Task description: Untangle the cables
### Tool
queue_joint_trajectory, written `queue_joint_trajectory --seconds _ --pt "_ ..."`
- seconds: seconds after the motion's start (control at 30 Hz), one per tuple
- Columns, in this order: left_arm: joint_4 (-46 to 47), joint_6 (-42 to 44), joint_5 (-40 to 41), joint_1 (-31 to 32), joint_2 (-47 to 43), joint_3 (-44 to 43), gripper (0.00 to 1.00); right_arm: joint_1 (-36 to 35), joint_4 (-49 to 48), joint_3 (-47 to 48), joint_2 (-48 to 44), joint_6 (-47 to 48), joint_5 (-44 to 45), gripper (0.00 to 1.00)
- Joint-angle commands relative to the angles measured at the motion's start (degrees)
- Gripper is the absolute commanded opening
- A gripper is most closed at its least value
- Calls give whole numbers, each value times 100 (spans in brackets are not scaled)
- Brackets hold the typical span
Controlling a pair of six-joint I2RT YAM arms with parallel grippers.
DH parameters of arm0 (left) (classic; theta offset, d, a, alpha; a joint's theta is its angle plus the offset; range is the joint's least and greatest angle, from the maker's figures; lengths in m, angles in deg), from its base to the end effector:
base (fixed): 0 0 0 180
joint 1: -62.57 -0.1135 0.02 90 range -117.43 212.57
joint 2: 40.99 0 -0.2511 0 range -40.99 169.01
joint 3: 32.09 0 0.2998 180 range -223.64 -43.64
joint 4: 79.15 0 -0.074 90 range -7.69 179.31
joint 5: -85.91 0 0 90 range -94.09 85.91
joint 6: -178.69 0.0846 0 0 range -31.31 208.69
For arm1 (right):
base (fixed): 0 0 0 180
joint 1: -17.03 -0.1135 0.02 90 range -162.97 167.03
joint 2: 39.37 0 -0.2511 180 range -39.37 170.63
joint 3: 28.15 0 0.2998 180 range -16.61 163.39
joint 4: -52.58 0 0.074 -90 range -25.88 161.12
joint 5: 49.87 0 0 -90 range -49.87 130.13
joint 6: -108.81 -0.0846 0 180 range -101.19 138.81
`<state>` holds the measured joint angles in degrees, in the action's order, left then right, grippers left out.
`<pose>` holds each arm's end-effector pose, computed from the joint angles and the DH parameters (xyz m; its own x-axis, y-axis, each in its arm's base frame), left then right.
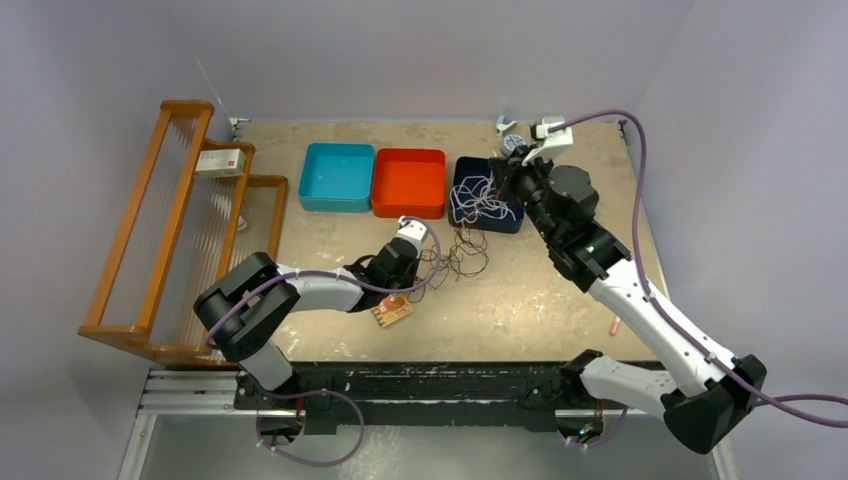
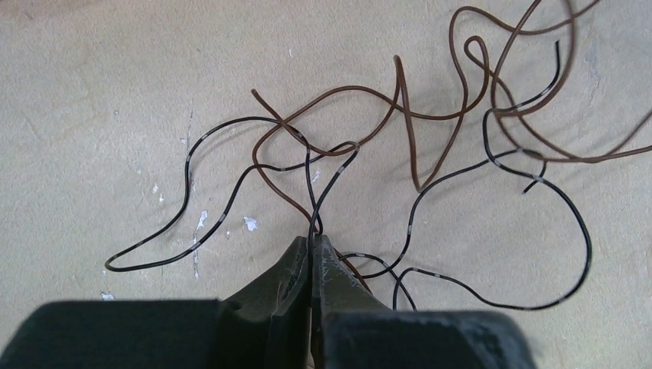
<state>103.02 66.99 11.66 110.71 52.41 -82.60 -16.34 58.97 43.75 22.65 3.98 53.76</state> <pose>0.2656 -0.2620 0.0587 -0.6188 0.1573 -0.7697 0.3775 0.9188 -0.1157 0.3062 0.1778 0.3962 -0.0374 0.2732 -0.9612 -0.3399 0.9011 0.2693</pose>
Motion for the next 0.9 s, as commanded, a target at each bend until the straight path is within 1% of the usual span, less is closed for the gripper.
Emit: queue_joint_trajectory --seconds 0.0,0.3,0.47,0.87 --pt "70 20 54 -6 124 11 0 10 -443 534 -293 608 367 0" --pt "61 -1 141 -7 131 88 0 14 -740 992 -534 1297 793 0" --pt "69 2 165 -7 174 123 0 10 -1029 1212 -660 1743 1167 0" --pt "79 7 189 -6 166 216 0 14 -1526 1659 -836 2687 1569 0"
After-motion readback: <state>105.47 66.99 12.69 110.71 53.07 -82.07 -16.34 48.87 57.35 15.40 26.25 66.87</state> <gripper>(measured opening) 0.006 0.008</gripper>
